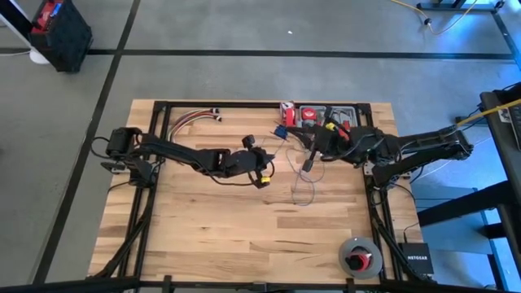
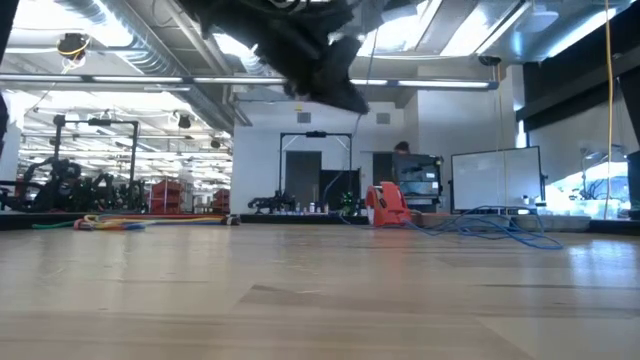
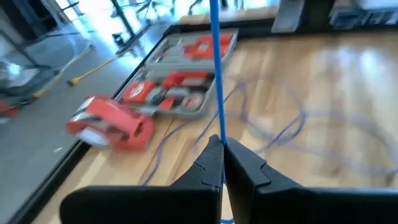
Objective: Coil cords
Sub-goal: Coil the blue wire on the black spool
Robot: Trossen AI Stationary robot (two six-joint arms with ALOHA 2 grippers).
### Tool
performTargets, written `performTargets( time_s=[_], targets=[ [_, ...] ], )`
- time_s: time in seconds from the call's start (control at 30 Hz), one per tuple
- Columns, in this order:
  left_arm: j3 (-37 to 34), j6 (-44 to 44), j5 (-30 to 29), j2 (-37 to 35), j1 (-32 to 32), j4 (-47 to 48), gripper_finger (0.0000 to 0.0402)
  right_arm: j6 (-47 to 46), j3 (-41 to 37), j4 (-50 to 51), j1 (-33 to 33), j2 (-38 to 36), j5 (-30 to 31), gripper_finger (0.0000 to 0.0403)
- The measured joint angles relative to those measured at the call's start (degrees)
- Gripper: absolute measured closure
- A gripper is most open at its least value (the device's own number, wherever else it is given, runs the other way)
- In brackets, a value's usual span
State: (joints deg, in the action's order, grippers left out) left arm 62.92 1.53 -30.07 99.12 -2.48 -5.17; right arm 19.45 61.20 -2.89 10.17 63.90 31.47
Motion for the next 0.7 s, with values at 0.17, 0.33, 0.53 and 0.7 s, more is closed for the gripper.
performTargets(
  time_s=[0.17, 0.33, 0.53, 0.7],
  targets=[
    [-0.31, 0.64, -3.67, -5.68, 0.43, 8.99, 0.0401, -4.12, -0.34, 8.57, 0.0, 1.06, -3.36, 0.04],
    [-0.05, -0.86, -6.91, -10.22, 2.77, 20.09, 0.0401, -6.84, -0.35, 14.72, 0.02, 2.35, -5.64, 0.04],
    [0.06, -3.28, -7.29, -16.69, 3.71, 26.98, 0.0401, -8.61, -0.45, 19.41, -0.04, 5.48, -2.93, 0.04],
    [0.03, -4.42, -7.28, -21.69, 2.43, 26.37, 0.0401, -8.77, -0.47, 20.78, -0.07, 9.55, 2.12, 0.04]
  ],
)
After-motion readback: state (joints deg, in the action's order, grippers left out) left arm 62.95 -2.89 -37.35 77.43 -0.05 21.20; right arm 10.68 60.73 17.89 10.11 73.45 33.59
